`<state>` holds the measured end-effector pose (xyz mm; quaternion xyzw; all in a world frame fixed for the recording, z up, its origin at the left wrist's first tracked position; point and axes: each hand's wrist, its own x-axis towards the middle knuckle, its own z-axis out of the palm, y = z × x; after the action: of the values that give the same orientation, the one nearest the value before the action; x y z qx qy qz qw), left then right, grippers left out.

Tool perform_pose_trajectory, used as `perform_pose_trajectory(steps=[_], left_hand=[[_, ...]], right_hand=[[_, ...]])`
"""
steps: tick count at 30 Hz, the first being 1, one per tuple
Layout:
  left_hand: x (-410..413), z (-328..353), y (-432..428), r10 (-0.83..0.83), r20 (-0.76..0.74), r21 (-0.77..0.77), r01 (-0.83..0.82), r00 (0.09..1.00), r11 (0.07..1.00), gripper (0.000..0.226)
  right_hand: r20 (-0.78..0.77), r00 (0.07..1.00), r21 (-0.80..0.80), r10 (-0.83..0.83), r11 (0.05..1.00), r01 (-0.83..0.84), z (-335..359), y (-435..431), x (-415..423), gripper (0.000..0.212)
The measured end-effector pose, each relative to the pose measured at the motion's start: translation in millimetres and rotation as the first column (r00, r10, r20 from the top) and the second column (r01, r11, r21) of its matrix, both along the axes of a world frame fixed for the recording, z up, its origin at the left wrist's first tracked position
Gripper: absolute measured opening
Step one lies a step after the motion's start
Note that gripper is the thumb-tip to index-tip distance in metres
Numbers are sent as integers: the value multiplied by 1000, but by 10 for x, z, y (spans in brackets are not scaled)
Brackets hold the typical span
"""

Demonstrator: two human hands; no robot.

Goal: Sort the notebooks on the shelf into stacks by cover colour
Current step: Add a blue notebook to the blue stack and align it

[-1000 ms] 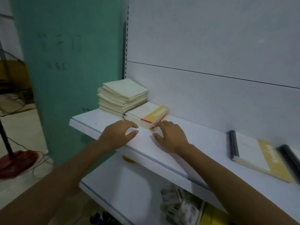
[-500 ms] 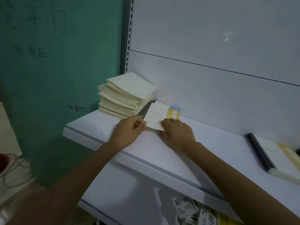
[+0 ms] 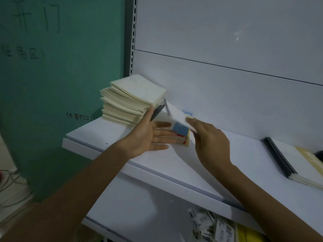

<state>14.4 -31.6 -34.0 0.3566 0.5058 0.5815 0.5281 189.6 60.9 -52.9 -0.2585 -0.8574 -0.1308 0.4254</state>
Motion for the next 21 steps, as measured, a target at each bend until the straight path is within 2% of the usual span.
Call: perform_pose_trajectory(steps=[1, 2, 4, 5, 7, 10, 12, 13, 16, 17, 19, 21], left_hand=[[35, 46, 4, -28, 93, 15, 27, 995, 1000, 71], [69, 81, 13, -31, 115, 31, 28, 993, 999, 62], [151, 115, 42, 30, -8, 44, -30, 1000, 999, 39], [183, 114, 62, 74, -81, 52, -70, 994, 996, 35], [201, 104, 103, 139, -184, 96, -123, 973, 988, 36], [202, 171, 99, 228, -283, 222, -168, 932, 960, 36], [168, 243, 66, 335, -274, 321, -243, 901, 915, 27], [143, 277, 45, 388, -259, 362, -283, 885, 888, 23], [60, 370, -33, 492, -210, 431, -372, 845, 822, 17], [32, 389, -62, 515, -211, 445, -387, 831, 807, 17], [-16, 407, -128, 551, -231, 465, -407, 802, 786, 18], [-59, 400, -191, 577, -240, 463, -431, 780, 775, 18]], right_hand=[[75, 997, 129, 5, 992, -15, -76, 34, 23, 38], [143, 990, 213, 3, 976, -34, -157, 78, 42, 37], [217, 976, 238, 15, 969, -68, -239, 134, 66, 40], [228, 973, 217, 29, 973, -80, -249, 145, 76, 40], [264, 964, 159, 43, 983, -87, -220, 154, 98, 42], [293, 955, 78, 39, 995, -65, -146, 201, 110, 57], [207, 976, 11, 64, 998, -67, -91, 241, 93, 68], [134, 986, -71, 99, 993, -90, -60, 264, 66, 73], [-83, 990, -420, 114, 897, -138, 44, 369, -102, 77], [-81, 992, -474, 97, 872, -124, 58, 440, -190, 73], [23, 995, -464, 92, 883, -71, 80, 580, -383, 59], [181, 979, -449, 96, 894, -5, 74, 623, -558, 60]])
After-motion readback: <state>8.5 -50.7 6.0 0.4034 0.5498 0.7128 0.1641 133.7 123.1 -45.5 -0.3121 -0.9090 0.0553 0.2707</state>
